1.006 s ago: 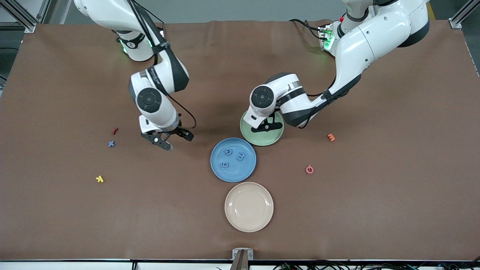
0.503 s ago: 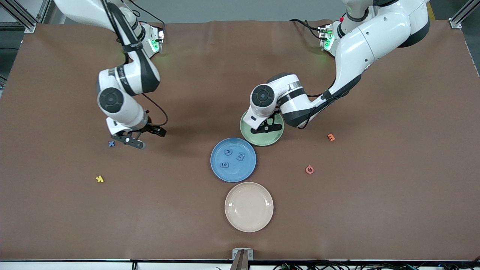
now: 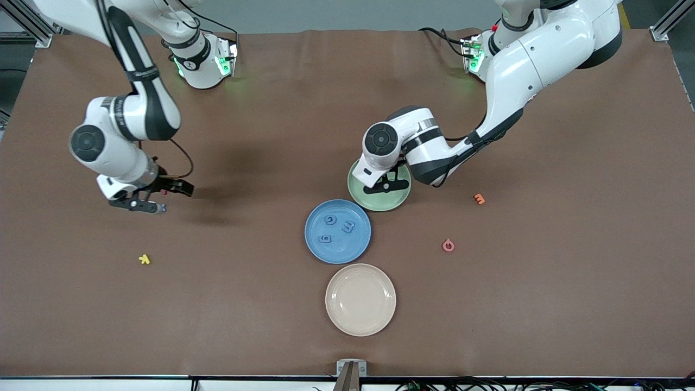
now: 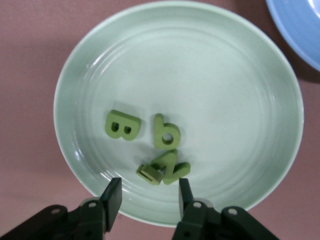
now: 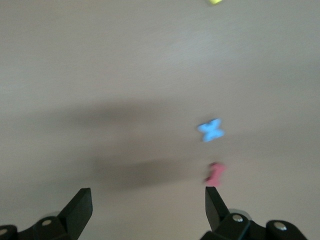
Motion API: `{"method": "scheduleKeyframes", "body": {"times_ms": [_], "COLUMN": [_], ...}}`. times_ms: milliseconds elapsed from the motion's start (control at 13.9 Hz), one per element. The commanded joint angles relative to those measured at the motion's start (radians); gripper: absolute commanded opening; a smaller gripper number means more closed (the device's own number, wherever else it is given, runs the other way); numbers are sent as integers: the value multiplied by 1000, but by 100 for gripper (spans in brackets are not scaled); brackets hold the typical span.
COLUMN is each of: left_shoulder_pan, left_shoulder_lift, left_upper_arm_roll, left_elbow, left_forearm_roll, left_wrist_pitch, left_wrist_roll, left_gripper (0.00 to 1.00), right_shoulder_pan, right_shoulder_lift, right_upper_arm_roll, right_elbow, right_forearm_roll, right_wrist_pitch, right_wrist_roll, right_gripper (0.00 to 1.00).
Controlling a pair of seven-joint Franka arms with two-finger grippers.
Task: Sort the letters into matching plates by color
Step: 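Grasp blue x with the right gripper while the left gripper withdraws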
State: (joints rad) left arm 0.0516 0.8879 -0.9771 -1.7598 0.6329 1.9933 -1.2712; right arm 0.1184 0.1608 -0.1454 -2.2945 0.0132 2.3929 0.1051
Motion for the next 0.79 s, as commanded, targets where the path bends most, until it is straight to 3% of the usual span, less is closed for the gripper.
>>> {"method": "scheduleKeyframes", "body": {"times_ms": [0, 144, 287, 719], "left_shoulder_pan": [22, 34, 65, 146], "left_shoulder_lift": [-32, -38, -38, -38], "left_upper_arm_roll": [-5, -11, -26, -63], "left_elbow": [2, 48, 85, 88], "left_forearm_roll": [21, 21, 19, 14], "left_wrist_pitch": [2, -2, -2, -2], "left_wrist_roll": [-7, -10, -7, 19], "left_gripper": [63, 84, 97, 99], "right_shoulder_pan": [-80, -117, -134, -137], "right_shoulder_lift": [-20, 17, 74, 181], "right_upper_arm_roll": [20, 20, 20, 21], "right_elbow": [-28, -31, -37, -45], "right_forearm_roll": [-18, -18, -16, -15], "right_wrist_pitch": [63, 126, 205, 318], "right_wrist_roll": [-103, -178, -225, -225], "right_gripper": [100, 100, 100, 100]}}
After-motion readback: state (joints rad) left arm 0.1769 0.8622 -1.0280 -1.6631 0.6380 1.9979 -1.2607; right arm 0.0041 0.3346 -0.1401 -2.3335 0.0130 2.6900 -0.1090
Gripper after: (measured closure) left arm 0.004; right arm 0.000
